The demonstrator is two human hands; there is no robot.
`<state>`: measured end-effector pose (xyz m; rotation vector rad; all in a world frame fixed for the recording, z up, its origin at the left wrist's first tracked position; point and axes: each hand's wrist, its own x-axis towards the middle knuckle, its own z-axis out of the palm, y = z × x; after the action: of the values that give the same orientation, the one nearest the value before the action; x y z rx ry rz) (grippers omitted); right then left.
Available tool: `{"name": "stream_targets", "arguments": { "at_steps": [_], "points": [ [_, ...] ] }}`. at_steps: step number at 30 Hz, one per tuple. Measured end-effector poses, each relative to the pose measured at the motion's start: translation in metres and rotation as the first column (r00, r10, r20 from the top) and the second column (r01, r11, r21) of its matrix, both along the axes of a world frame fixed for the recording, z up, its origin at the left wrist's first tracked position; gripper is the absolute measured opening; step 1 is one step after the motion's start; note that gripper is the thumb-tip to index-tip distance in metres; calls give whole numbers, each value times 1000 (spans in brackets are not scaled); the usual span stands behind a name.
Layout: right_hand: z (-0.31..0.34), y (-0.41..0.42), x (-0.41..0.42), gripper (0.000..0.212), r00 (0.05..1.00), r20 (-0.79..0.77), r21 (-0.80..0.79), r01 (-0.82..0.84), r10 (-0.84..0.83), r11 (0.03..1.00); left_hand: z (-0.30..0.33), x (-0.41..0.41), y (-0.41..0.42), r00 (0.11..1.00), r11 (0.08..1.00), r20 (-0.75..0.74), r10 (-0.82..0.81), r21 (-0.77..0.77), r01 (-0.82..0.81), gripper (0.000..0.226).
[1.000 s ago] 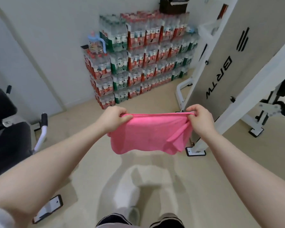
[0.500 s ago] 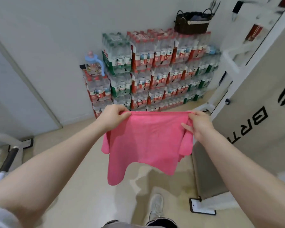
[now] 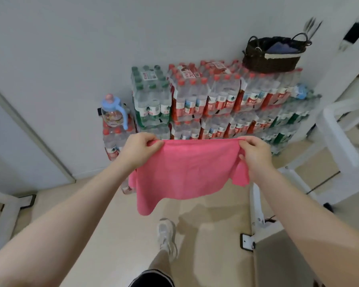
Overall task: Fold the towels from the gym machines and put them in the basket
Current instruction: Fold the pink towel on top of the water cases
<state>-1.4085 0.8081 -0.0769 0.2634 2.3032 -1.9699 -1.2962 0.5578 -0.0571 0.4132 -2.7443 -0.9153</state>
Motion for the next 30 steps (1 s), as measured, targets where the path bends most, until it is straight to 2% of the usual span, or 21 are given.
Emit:
{"name": "stream_targets", "arguments": {
  "at_steps": [3,9,14,18,25,30],
  "points": [
    [2,-19,-64,25,996,-92,38,-6,9,999,7,-68,-18,996,1000,-85,-16,-22,14,23],
    [23,-69,-199,18,987,-156,-30,45,-49,999,26,-219,-62,985,998,-164,-49,-55,40,23],
    [35,-111,-299,20,983,-168,8,77,-75,997,42,-319,-105,978,976,-198,-68,-217,24,25],
    [37,-143,-367,18,964,-259,43,72,-58,997,32,-374,-135,974,957,-224,-35,-288,-32,24],
    [30,-219,-505,22,927,-351,248,-40,128,968,15,-476,-175,981,919,-60,183,-343,-193,23],
    [29,-255,-583,23,861,-427,440,-69,276,895,25,-532,-207,964,916,-86,251,-301,-265,25]
  ]
}}
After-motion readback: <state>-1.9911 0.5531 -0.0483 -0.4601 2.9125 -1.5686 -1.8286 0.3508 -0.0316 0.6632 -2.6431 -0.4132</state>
